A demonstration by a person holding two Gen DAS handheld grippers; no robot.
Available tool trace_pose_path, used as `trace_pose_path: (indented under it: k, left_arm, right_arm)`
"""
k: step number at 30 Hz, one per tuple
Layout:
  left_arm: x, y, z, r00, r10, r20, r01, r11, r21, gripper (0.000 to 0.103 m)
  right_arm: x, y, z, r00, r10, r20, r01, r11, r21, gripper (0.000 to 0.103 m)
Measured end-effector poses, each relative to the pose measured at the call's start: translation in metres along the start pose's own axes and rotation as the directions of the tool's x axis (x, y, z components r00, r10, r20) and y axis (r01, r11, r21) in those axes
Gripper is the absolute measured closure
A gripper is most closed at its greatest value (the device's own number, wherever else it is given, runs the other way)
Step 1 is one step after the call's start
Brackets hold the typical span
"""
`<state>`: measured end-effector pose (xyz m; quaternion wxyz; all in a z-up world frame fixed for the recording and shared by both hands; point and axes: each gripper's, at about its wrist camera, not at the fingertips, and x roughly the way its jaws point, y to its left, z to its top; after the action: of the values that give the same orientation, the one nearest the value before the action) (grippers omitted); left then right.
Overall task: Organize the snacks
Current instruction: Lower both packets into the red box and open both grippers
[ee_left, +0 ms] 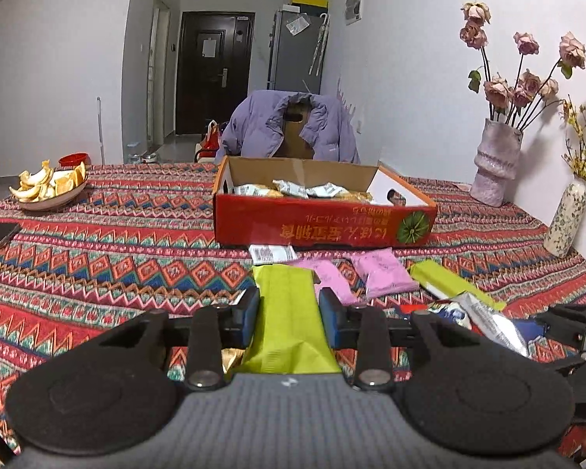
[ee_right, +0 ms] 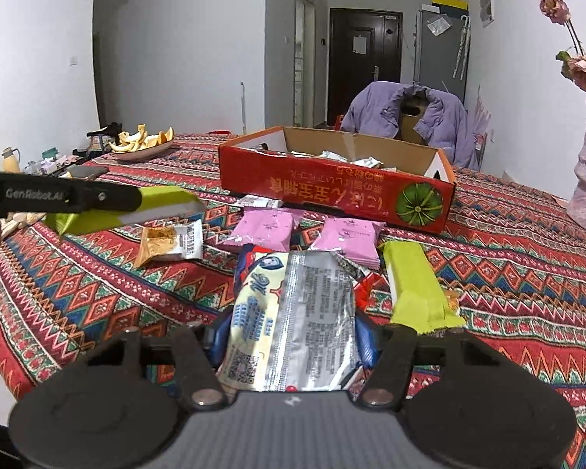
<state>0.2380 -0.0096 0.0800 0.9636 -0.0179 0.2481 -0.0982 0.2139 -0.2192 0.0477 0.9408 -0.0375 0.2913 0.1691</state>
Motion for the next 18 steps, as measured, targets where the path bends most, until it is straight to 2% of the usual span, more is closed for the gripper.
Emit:
trace_pose_path:
  k: [6,11,16,18]
  left_arm:
    - [0.023,0.006,0.036,0.999,-0.018,0.033,0.019,1.0,-0.021,0.069]
    - [0.059,0.014,0.083,0.997,0.012,0.081,-0.01,1.0,-0.019,0.069]
    - [0.111,0.022,0.132,0.994,0.019,0.109,-0.017,1.0,-0.019,0.069]
    - [0.138,0.025,0.148,0.994,0.03,0.102,-0.027,0.999,-0.035,0.069]
  right_arm:
    - [0.005,-0.014,0.029,0.998,0.039,0.05,-0.039,0.999,0.008,0.044]
    - [0.025,-0.037,0.072,0.995,0.04,0.094,-0.04,0.999,-0.012,0.044]
    - [0.069,-0.079,0.131,0.991,0.064,0.115,-0.066,0.998,0.016,0.044]
    - [0.094,-0.102,0.153,0.99,0.089,0.108,-0.096,0.994,0.06,0.044]
